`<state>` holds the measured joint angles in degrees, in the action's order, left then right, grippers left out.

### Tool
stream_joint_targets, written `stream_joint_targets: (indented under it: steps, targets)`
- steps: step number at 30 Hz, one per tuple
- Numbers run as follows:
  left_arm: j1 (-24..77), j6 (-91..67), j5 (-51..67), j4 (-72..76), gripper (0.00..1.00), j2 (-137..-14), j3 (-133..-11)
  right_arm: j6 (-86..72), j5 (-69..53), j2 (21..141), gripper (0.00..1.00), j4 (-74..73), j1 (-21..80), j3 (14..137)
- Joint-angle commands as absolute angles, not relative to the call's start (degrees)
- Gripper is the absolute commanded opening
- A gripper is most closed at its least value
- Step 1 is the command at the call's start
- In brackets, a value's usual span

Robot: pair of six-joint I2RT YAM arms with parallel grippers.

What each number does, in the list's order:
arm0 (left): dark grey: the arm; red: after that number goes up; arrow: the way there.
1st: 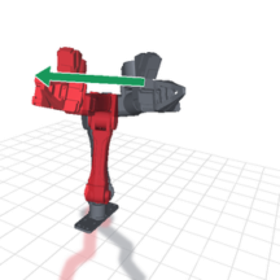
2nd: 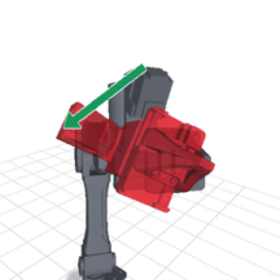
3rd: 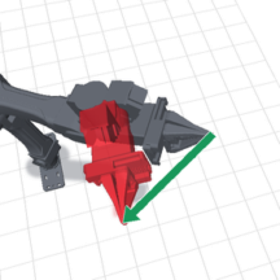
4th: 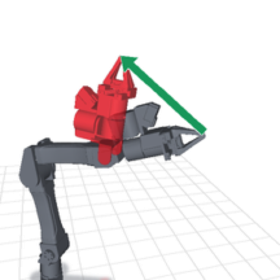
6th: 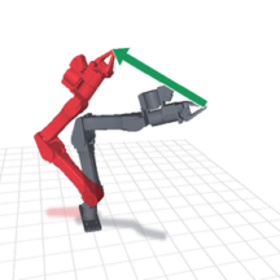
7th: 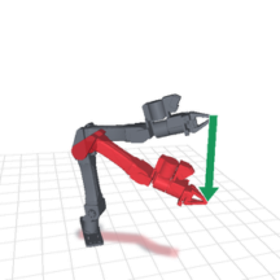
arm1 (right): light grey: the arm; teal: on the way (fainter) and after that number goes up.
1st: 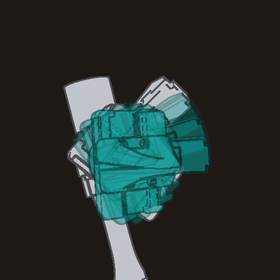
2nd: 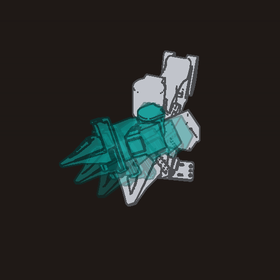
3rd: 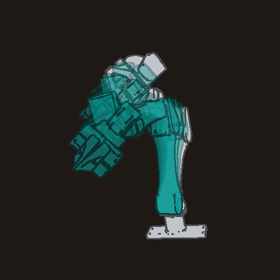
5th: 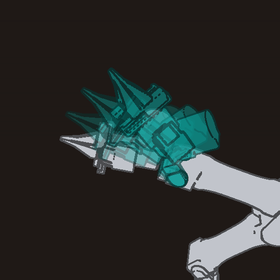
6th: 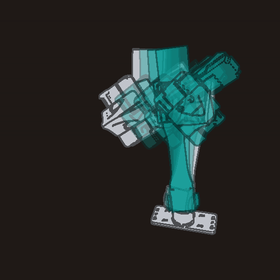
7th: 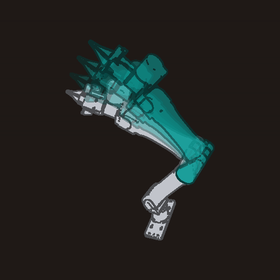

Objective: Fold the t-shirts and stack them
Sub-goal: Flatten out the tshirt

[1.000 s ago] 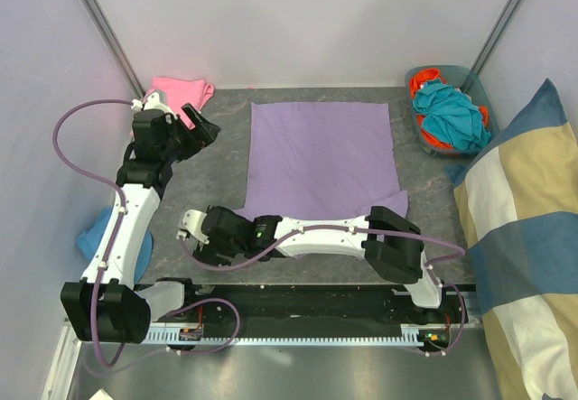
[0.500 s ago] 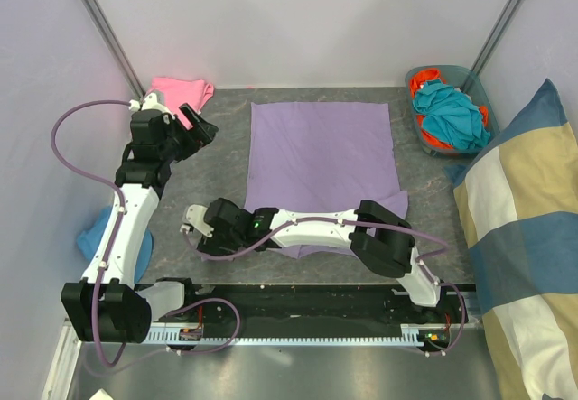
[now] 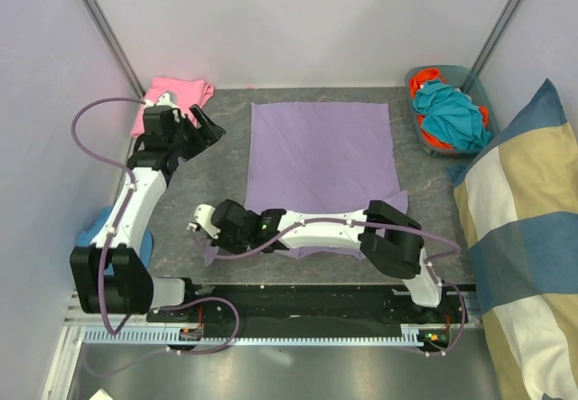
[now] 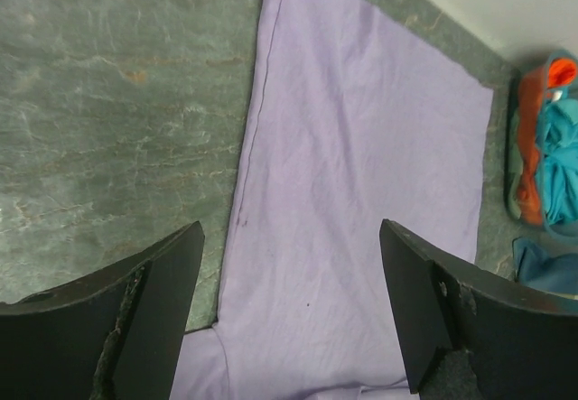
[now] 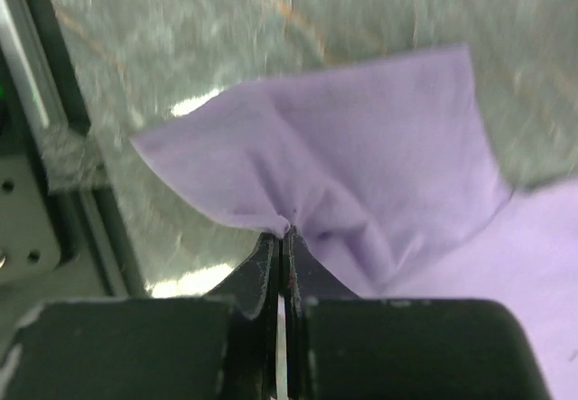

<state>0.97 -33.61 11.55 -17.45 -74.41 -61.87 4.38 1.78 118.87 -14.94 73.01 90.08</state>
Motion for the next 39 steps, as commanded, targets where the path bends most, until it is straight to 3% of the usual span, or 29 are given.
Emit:
stream_joint_targets:
  steps: [1, 16, 30, 33, 37, 39]
  targets:
    - [1.14, -34.63, 15.03, -12.84, 0.86, -79.27, -65.12, -3.51, 3.25, 110.23, 0.00, -12.31, 73.30, 81.94]
    - [10.28, -33.57, 12.22, -10.90, 0.85, -102.37, -79.62, -21.53, 13.09, 86.77, 0.00, -13.00, 77.60, 58.38]
    - [10.37, -32.52, 3.34, -11.51, 0.81, -113.64, -87.36, -30.23, 19.60, 73.22, 0.00, -21.96, 80.33, 51.24]
    - [10.37, -33.13, 2.29, -11.60, 0.74, -116.80, -89.20, -31.29, 20.74, 71.20, 0.00, -23.73, 80.77, 50.80]
    - [10.37, -33.75, 2.11, -11.86, 0.51, -120.40, -91.84, -32.60, 22.15, 69.08, 0.00, -25.48, 81.04, 50.62]
    - [10.37, -33.84, 2.11, -12.04, 0.45, -122.43, -92.63, -32.96, 22.67, 68.03, 0.00, -26.01, 81.12, 50.62]
